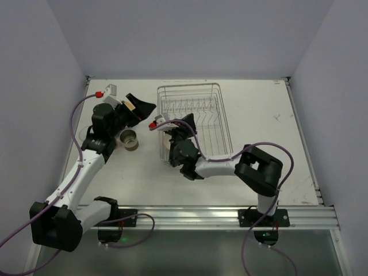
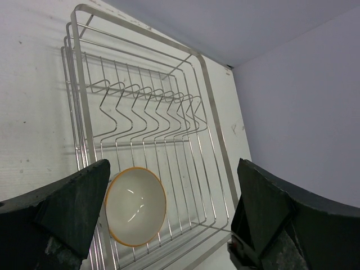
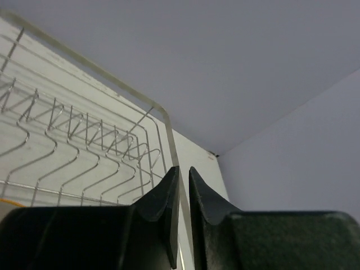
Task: Unload the mixed dishes from the dish rack
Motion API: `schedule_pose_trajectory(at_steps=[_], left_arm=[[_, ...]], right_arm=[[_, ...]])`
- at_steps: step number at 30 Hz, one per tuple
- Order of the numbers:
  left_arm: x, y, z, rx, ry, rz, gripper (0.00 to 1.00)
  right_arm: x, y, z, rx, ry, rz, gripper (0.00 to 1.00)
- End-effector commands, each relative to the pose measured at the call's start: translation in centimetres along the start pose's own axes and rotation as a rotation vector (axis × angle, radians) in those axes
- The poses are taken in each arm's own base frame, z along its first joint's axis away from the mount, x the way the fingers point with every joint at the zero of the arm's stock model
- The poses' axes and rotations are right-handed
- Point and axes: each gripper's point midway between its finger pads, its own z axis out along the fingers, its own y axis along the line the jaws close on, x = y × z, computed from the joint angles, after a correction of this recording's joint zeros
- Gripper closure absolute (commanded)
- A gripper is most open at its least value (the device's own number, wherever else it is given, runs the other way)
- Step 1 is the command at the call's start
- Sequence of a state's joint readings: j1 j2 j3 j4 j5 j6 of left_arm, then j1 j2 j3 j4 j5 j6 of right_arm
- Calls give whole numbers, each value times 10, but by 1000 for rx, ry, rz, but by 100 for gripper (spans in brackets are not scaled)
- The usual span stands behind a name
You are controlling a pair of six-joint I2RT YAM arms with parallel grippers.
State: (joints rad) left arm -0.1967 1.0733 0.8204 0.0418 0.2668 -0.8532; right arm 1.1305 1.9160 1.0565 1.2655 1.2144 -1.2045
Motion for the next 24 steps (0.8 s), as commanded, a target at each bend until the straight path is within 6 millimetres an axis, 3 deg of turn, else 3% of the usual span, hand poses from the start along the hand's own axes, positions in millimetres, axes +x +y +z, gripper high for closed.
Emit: schedule_pose_trajectory(at_steps=[1,2,3,4,5,7,11,12,13,18,24], left_arm=[[-2,-6,-4,35,0,16,0],[-1,-5,-4,34,3,15,0],[-1,-6,-4,36,3,16,0],[-1,-6,-5,36,3,17,0],[-1,-5,-5,35,4,17,0],[-1,-5,-6,32,3,19,0],[-1,-5,-8,30,3,28,0],[-2,-6,-8,31,2,30,0],[-1,-6,-8,32,5,30,0],[-1,-5,-9,27,6,39,0],[1,-4,-9,27,14,47,0]], right_arm=[[-36,-44,-3,21,-22,423,80],[-30,-39,-7,-85,13,280,71],[-31,-18,-14,-184,74,557,69],[-58,1,-26,-470,104,660,69],[-25,-11,-21,-538,224,663,71],[-28,-13,-26,-635,237,776,64],[-20,-2,-44,-851,416,793,48],[-13,9,-47,-868,470,779,40],[-8,16,-52,-888,511,764,24],[27,52,-78,-1029,712,722,22],[54,80,-86,-1034,809,669,27]])
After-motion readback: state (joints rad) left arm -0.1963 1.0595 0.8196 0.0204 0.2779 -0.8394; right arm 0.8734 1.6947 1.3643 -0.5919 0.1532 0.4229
